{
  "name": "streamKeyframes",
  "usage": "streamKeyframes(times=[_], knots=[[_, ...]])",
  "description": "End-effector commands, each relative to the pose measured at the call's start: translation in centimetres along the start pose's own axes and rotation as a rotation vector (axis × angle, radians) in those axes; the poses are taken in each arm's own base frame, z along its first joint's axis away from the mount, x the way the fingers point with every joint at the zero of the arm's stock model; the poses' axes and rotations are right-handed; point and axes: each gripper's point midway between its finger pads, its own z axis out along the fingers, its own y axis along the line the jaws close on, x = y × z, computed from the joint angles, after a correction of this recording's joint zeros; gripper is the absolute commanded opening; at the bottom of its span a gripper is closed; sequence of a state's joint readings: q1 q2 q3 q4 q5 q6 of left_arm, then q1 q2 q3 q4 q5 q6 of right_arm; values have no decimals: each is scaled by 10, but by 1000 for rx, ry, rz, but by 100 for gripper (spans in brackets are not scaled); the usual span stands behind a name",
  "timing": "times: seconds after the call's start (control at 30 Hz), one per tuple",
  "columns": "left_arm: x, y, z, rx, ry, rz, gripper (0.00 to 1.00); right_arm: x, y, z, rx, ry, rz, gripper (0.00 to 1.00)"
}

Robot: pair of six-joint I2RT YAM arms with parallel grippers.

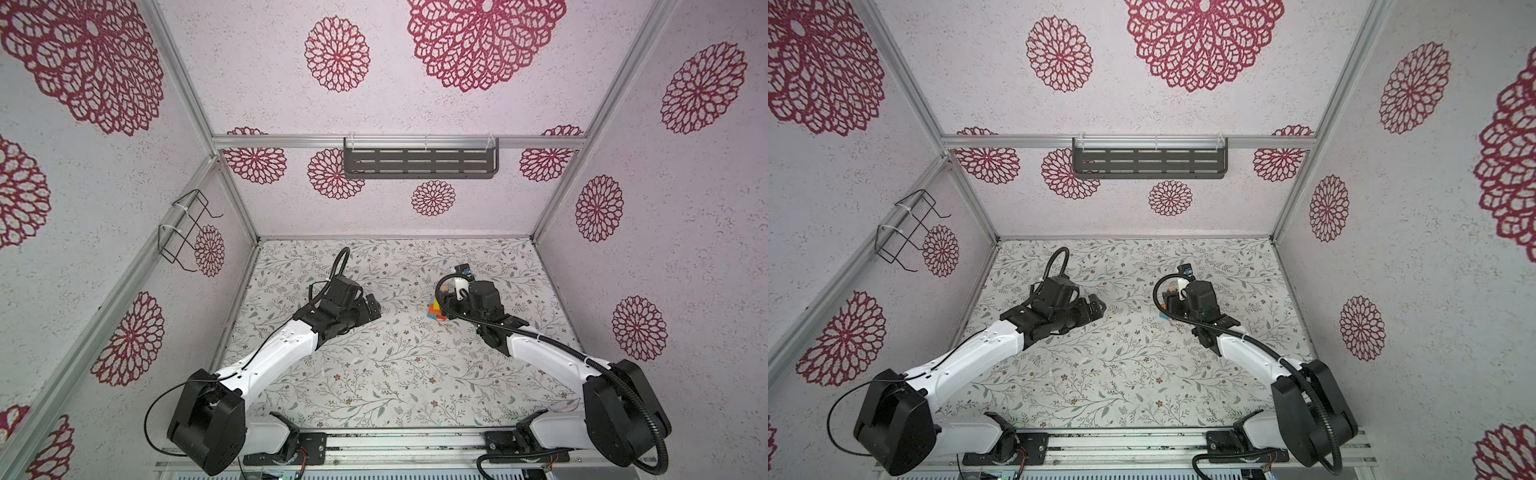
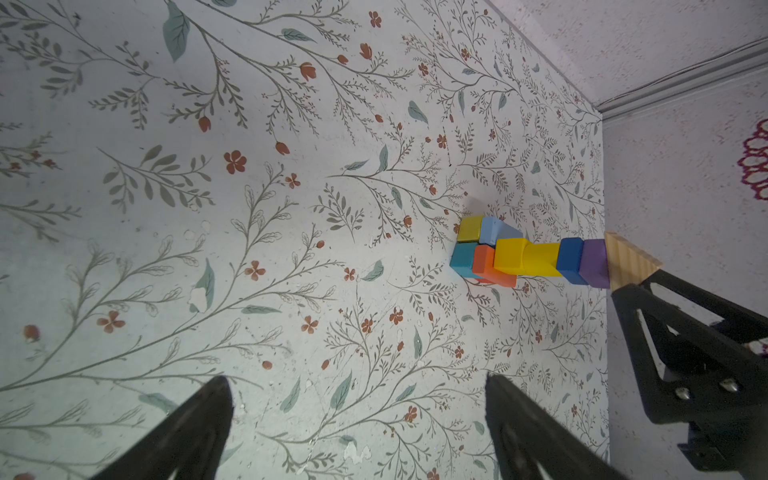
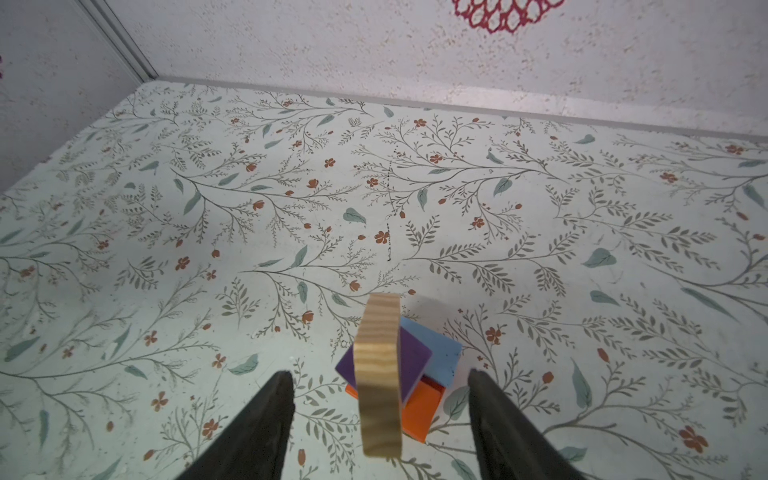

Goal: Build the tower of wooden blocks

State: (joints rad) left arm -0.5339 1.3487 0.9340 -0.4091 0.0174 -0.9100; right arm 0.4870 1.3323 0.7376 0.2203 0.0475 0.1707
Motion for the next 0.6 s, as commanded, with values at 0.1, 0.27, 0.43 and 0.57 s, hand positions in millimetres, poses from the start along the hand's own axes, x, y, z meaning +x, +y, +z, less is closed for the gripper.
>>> streamKeyframes(times=[0.1,0.27,0.43,0.57], knots=[[-15,-5,-18,15,-65,13,97,-39,7,-21,-25,-94,-12,82],[-32,-5,-44,-24,-132,69,97,-58,9,-40,-32,-133,-9,85],[-50,-4,-78,-51,-216,112,97,-76,8,-64,-23,-173,7,88],[-59,7,-101,-92,-270,111,97,-84,2,-84,9,-189,16,89]])
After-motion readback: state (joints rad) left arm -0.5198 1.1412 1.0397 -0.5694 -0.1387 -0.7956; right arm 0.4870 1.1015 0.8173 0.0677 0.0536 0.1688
